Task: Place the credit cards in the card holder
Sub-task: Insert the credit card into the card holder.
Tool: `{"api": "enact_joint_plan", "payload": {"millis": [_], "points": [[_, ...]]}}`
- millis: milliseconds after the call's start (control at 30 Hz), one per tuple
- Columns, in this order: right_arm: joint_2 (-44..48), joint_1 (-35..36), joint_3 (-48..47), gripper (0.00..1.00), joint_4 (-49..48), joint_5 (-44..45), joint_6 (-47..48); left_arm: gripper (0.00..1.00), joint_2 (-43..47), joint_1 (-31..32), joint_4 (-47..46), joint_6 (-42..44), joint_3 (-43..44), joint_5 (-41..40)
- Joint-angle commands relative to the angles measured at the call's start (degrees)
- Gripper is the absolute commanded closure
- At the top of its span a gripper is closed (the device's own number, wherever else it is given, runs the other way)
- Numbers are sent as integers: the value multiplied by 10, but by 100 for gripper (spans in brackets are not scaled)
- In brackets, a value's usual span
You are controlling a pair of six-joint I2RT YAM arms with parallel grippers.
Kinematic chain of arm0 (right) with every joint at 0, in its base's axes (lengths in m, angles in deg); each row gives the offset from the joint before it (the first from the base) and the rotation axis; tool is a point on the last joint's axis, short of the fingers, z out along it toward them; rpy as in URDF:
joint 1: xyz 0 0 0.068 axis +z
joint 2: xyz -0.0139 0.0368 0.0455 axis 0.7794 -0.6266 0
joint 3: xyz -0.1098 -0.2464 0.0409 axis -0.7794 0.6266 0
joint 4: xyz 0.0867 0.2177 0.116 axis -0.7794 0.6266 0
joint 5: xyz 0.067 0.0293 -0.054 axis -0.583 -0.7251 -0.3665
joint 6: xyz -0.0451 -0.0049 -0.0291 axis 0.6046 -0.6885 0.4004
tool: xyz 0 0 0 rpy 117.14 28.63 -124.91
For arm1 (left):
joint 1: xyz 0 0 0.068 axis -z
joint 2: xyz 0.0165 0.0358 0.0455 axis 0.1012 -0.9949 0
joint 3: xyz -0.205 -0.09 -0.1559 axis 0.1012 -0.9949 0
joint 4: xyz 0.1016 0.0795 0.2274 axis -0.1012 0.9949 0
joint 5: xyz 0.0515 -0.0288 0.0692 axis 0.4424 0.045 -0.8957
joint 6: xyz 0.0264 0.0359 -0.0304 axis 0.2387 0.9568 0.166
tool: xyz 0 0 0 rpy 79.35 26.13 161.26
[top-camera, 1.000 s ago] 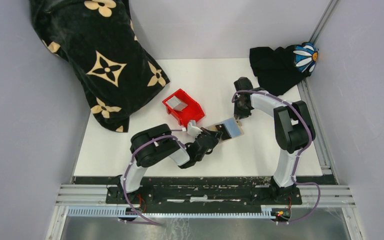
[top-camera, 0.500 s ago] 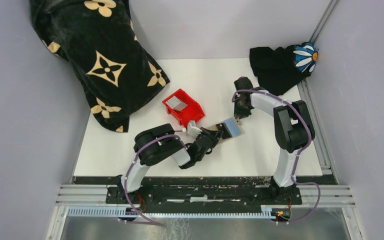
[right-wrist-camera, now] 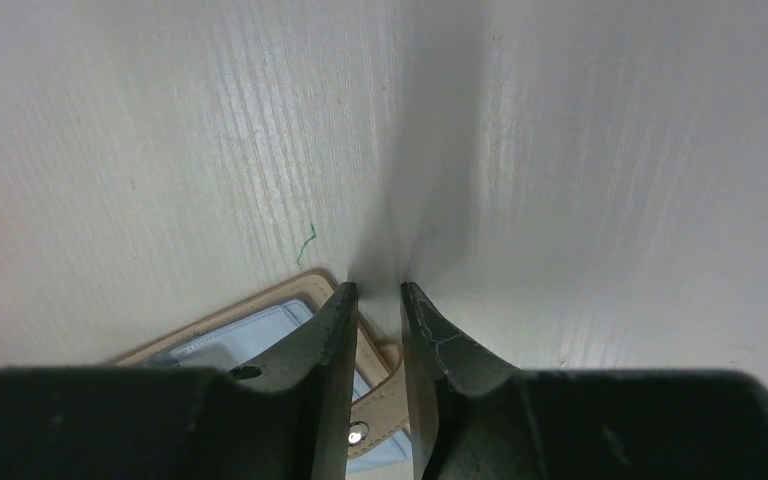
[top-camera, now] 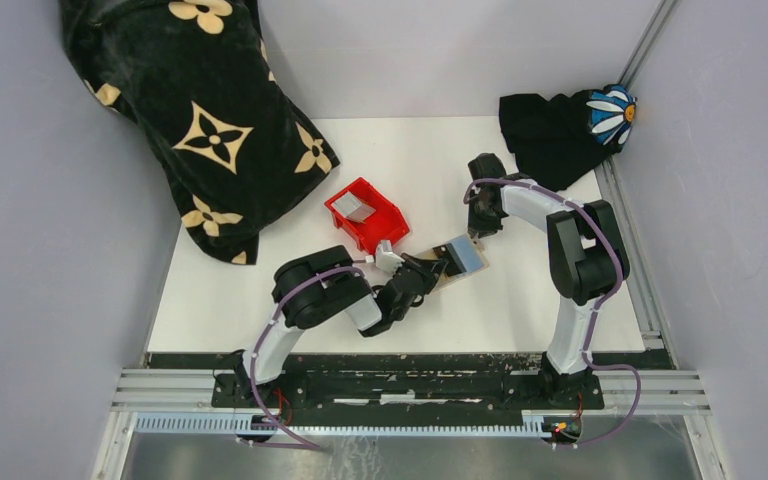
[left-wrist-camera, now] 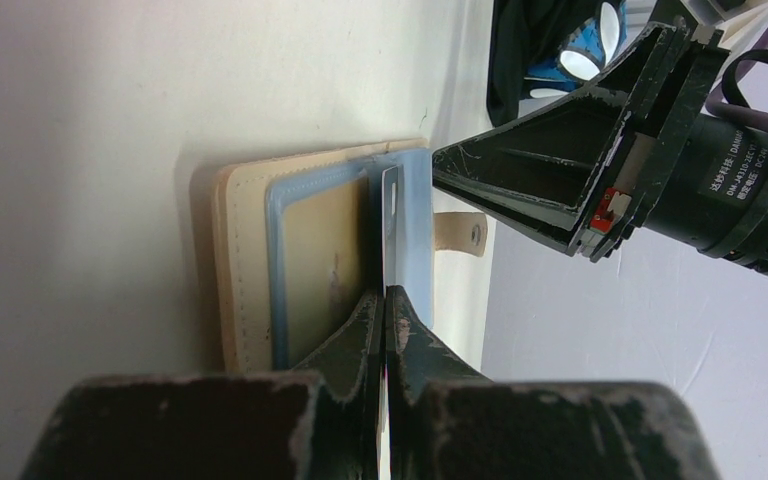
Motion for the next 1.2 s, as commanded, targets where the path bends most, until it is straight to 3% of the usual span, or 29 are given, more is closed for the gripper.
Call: {"api": "enact_joint_plan", "payload": {"millis": [0, 333, 833, 1167], "points": [[-34, 0, 10, 71, 7, -19, -5, 96, -20, -3, 19, -8, 18, 16], [-35, 0, 13, 71, 5, -27, -6, 76, 11, -2, 117, 28, 42, 49], [-27, 0, 19, 71, 5, -25, -8, 68, 72, 1, 213, 27, 5, 33], [-3, 1, 32, 71, -3, -24, -8, 63, 102, 2, 302, 63, 25, 36]]}}
